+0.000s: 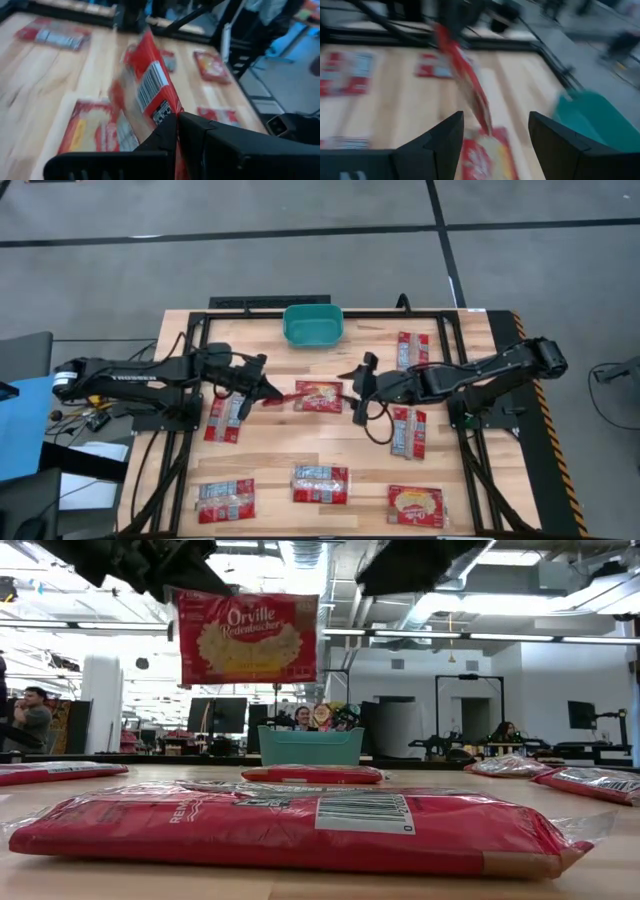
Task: Sort popcorn bags into baskets
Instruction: Put the red popcorn bag into the green basket
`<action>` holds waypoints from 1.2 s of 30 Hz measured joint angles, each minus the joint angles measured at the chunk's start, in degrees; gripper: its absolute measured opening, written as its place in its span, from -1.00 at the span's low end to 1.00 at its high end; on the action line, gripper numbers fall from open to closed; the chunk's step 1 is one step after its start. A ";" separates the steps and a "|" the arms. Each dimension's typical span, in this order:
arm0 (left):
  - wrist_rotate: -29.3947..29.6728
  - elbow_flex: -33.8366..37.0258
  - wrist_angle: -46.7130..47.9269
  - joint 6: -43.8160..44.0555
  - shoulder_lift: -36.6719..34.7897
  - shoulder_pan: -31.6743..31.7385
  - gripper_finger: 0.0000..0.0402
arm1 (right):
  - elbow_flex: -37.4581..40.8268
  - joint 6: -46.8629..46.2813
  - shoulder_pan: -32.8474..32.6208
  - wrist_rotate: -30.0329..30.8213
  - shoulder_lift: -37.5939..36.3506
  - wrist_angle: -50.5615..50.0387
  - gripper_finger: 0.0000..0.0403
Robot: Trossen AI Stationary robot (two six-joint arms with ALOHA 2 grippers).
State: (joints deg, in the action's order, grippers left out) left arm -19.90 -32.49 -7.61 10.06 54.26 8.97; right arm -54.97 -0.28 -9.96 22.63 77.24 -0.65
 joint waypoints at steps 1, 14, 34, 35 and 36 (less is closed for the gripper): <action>-0.99 0.00 -1.82 -0.21 0.80 0.00 -1.00 | 0.00 0.87 -0.01 -2.08 0.01 1.09 0.24; 3.50 -0.07 -5.86 -1.52 7.78 -0.02 -1.00 | 0.01 -3.89 1.03 -1.47 0.01 -5.68 0.24; 19.17 -0.04 19.00 -6.61 12.85 -25.01 -0.39 | 0.00 -10.39 1.03 -4.63 12.86 -8.21 0.24; 19.69 0.02 18.67 -7.38 14.16 -26.29 -0.33 | 0.03 -10.69 1.03 -4.61 13.37 -8.13 0.24; 20.21 -0.02 17.25 -8.25 15.88 -27.59 -0.28 | 0.03 -10.88 1.02 -4.48 13.65 -7.58 0.24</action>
State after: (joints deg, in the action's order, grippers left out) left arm 0.31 -32.51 9.64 1.82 70.13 -18.62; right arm -54.94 -11.16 -8.93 18.15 90.89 -8.24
